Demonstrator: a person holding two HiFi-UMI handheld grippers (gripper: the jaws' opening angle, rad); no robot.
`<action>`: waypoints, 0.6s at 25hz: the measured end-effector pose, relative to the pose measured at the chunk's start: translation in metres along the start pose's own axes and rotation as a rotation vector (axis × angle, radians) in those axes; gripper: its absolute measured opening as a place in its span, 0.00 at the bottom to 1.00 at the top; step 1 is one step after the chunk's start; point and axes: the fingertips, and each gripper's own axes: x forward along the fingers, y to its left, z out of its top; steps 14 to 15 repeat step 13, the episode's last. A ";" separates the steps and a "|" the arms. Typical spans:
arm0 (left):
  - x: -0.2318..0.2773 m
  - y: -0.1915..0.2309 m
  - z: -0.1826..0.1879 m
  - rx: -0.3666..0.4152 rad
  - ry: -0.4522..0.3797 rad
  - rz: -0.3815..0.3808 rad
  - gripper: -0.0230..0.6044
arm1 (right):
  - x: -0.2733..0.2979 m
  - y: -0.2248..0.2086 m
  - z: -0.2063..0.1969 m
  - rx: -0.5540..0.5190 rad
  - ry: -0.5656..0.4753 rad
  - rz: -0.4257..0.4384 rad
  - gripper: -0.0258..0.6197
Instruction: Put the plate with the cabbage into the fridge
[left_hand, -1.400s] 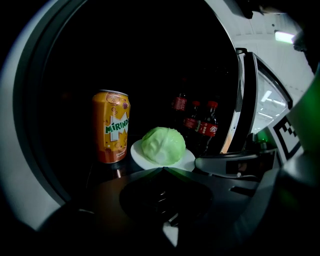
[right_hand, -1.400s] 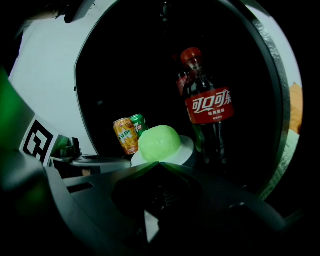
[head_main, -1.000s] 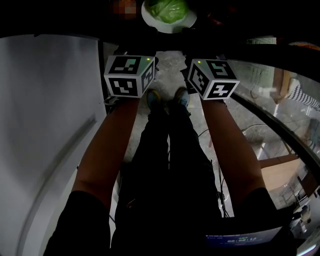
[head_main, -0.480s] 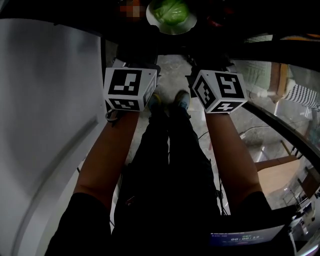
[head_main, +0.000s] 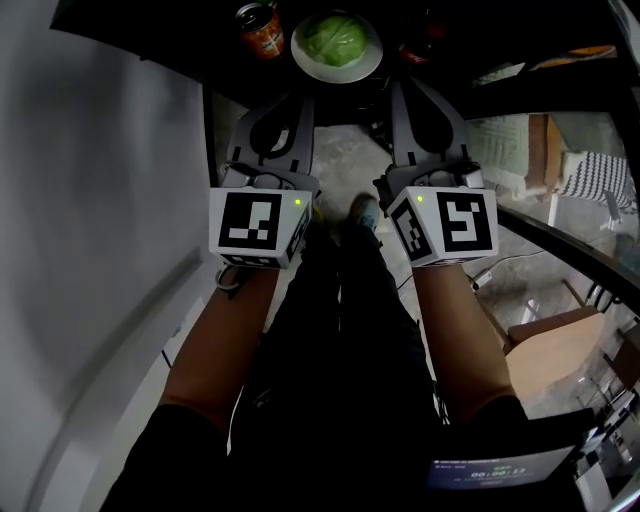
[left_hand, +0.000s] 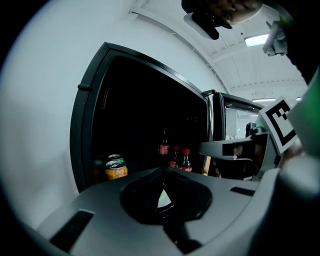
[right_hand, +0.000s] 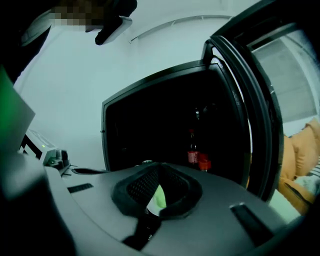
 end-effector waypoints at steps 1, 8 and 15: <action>-0.003 -0.002 0.004 -0.001 -0.005 -0.001 0.04 | -0.003 0.002 0.004 -0.005 -0.002 0.000 0.05; -0.018 -0.001 0.030 -0.005 -0.031 0.004 0.04 | -0.018 0.011 0.014 -0.006 0.014 -0.009 0.05; -0.022 -0.003 0.040 -0.008 -0.033 -0.002 0.04 | -0.028 0.009 0.018 -0.012 0.029 -0.012 0.05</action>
